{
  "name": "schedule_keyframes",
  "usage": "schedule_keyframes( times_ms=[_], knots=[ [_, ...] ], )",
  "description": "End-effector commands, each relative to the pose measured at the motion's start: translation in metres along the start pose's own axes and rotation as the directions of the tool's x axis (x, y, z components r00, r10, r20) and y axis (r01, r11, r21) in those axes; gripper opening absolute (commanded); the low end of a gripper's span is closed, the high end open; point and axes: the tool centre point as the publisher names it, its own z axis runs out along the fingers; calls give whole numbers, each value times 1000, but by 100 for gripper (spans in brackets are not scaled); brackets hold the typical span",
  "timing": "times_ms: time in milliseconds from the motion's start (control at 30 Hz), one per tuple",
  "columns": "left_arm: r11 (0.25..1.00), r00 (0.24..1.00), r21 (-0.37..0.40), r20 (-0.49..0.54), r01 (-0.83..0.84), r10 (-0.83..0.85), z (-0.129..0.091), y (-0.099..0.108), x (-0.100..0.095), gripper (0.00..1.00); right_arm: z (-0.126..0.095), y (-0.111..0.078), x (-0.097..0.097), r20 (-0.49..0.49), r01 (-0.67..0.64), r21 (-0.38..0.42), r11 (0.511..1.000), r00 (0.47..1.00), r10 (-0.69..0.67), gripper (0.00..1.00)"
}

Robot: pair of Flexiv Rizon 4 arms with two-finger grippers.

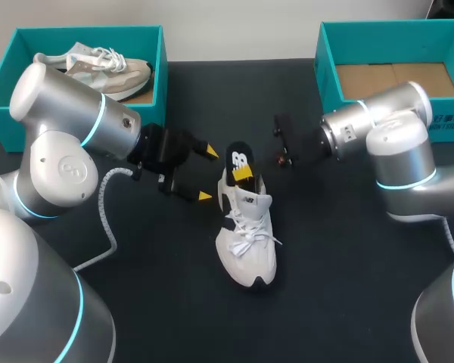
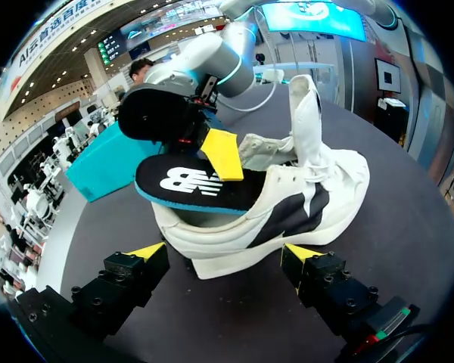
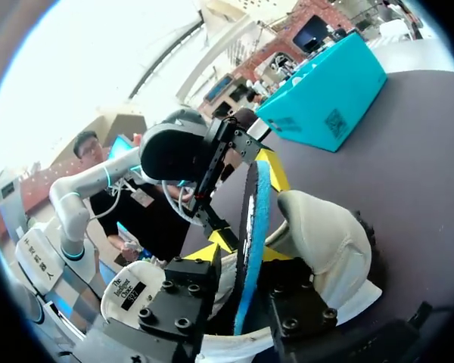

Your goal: Take the shoe out of the shoebox, open the shoe tongue, remove and reinsert the insole, then place the shoe into the shoebox

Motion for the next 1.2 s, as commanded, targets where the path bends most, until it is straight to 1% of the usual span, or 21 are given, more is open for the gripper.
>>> schedule_keyframes(
  times_ms=[33,167,267,300,400,467,633,667,733,767,800,867,933,1067,1200],
  knots=[
    [1000,1000,-3,1,-1,1,0,0,1,100,1,3,-10,-22,-12,16,1000,1000,12,0],
    [1000,1000,-3,1,-1,1,0,0,1,100,4,-8,-8,-31,-38,18,999,999,39,0],
    [1000,1000,-3,1,-1,1,0,0,1,100,9,-18,-4,-42,-71,26,997,997,72,0],
    [1000,1000,-3,1,-1,1,0,0,1,100,11,-24,-2,-46,-85,24,996,995,86,0],
    [1000,1000,-3,1,-1,1,0,0,1,100,13,-33,0,-49,-105,15,994,993,106,0],
    [1000,1000,-3,1,-1,1,0,0,1,100,15,-36,2,-50,-116,11,993,992,116,0],
    [1000,1000,-3,1,-1,1,0,0,1,100,18,-35,3,-52,-120,12,993,991,121,0],
    [1000,1000,-3,1,-1,1,0,0,1,100,18,-34,3,-52,-120,14,993,991,120,3],
    [1000,1000,-3,1,-1,1,0,0,1,100,16,-31,2,-46,-108,14,994,993,109,24],
    [1000,1000,-3,1,-1,1,0,0,1,100,15,-29,2,-46,-103,16,995,994,104,27],
    [1000,1000,-3,1,-1,1,0,0,1,100,15,-27,2,-44,-98,19,995,994,99,28],
    [1000,1000,-3,1,-1,1,0,0,1,100,15,-23,3,-40,-84,23,996,996,85,33],
    [1000,1000,-3,1,-1,1,0,0,1,100,15,-19,5,-37,-73,24,997,997,74,34],
    [1000,1000,-3,1,-1,1,0,0,1,100,16,-10,11,-24,-44,30,999,999,45,39],
    [1000,1000,-3,1,-1,1,0,0,1,100,15,-3,17,-14,-18,35,999,1000,18,41]
  ],
)
